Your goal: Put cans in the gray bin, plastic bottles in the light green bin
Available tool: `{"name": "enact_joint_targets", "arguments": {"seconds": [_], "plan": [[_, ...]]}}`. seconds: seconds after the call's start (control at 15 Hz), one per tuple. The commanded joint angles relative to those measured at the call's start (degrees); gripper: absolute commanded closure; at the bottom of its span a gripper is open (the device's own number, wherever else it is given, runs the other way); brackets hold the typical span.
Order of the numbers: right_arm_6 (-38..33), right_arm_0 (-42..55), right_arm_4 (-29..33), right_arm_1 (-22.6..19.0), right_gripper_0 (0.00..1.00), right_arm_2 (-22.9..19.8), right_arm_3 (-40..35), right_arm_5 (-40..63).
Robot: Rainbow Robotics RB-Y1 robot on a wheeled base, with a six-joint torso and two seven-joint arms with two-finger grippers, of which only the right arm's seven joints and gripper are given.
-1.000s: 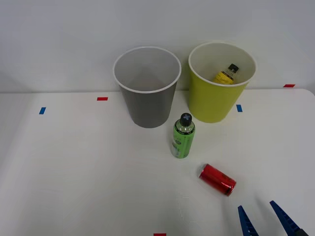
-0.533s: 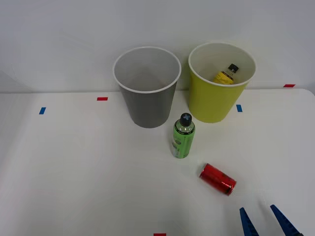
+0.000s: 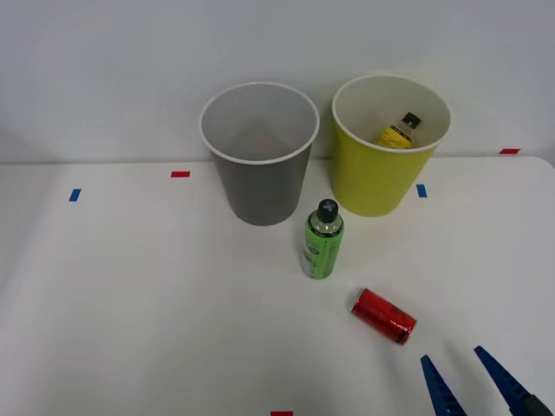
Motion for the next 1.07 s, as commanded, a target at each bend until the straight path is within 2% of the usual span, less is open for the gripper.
{"name": "enact_joint_targets", "arguments": {"seconds": [0.07, 0.27, 0.33, 0.67, 0.8, 0.93, 1.07], "plan": [[2.2, 0.1, 0.2, -2.7, 0.0, 2.5, -5.7, 6.1], [3.6, -0.5, 0.2, -5.2, 0.0, 2.8, -8.0, 6.5], [3.9, -0.9, 0.2, -6.1, 0.0, 2.8, -9.8, 10.0], [5.6, -0.7, 2.0, -9.7, 0.0, 4.2, -26.0, 40.3], [4.8, -2.0, 8.4, -11.6, 0.0, 6.3, -31.8, 53.9], [1.0, -4.1, 9.5, -12.9, 0.0, 8.0, -33.7, 60.2], [-3.0, -6.1, 11.8, -14.6, 0.0, 8.6, -34.0, 62.2]]}}
